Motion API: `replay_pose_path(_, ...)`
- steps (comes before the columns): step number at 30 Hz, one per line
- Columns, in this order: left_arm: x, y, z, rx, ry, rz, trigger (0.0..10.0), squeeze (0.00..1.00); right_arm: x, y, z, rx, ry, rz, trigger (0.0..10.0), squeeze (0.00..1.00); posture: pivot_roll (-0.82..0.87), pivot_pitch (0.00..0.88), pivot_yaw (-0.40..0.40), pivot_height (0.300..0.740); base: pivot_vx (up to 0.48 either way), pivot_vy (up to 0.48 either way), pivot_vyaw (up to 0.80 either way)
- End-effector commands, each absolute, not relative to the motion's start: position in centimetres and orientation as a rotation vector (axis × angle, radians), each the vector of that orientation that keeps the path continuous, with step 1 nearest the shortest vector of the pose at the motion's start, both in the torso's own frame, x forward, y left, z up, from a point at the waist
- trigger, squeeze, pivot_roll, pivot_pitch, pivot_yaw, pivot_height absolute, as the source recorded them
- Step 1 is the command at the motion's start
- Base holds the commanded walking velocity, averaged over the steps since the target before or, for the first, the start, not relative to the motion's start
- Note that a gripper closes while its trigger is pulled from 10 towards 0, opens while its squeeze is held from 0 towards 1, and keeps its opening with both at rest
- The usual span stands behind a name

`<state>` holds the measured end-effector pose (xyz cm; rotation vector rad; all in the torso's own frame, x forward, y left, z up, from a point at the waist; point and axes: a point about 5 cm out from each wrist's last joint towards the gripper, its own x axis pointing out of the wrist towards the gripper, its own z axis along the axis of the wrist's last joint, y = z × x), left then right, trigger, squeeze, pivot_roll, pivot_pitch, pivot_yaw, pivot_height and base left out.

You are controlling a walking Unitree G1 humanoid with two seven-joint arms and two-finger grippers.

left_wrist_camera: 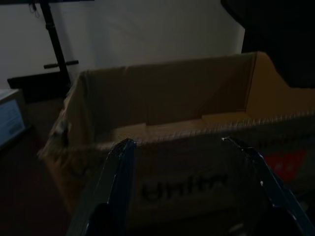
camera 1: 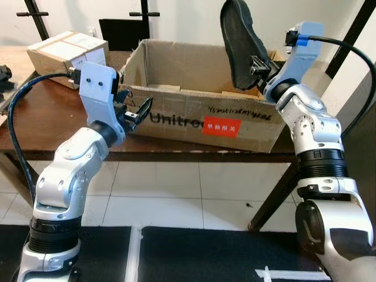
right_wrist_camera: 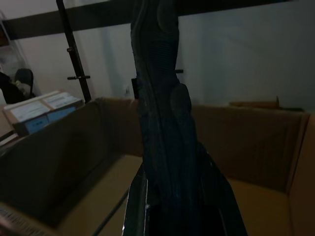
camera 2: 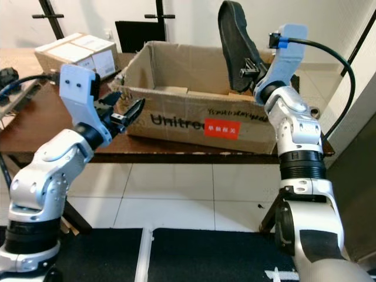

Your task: Picking trash to rubbish bin

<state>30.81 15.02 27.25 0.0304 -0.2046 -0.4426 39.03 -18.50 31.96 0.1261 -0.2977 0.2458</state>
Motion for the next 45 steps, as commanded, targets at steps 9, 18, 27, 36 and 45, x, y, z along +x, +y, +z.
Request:
replay_pose_path(9, 30.6, 14.4, 27.7, 0.052, -0.214, -0.469, 10.0, 0.0, 39.0, -18.5, 32.8, 0.123, -0.356, 0.238, 10.0, 0.0, -0.01, 0.079, 0.005, 0.74, 0.337, 0.0, 0.0)
replay_pose_path(18, 30.5, 14.2, 28.2, 0.047, -0.229, -0.486, 10.0, 0.0, 39.0, -18.5, 32.9, 0.128, -0.37, 0.241, 10.0, 0.0, -0.01, 0.08, 0.006, 0.74, 0.312, 0.0, 0.0)
replay_pose_path(27, 30.4, 14.0, 28.9, 0.043, -0.248, -0.49, 10.0, 0.0, 39.0, -18.6, 33.1, 0.126, -0.376, 0.242, 10.0, 0.0, -0.01, 0.08, 0.006, 0.74, 0.23, 0.0, 0.0)
replay_pose_path(36, 30.4, 13.7, 30.4, 0.104, -0.243, -0.52, 10.0, 0.0, 39.0, -18.8, 33.1, 0.091, -0.362, 0.259, 10.0, 0.0, 0.0, 0.08, 0.003, 0.74, 0.0, 0.0, 0.0)
replay_pose_path(45, 32.4, 15.8, 30.8, 0.148, -0.144, -0.455, 10.0, 0.0, 39.4, -17.9, 31.1, -0.2, -0.189, 0.421, 10.0, 0.0, -0.01, 0.075, 0.006, 0.74, 0.0, 0.0, 0.0)
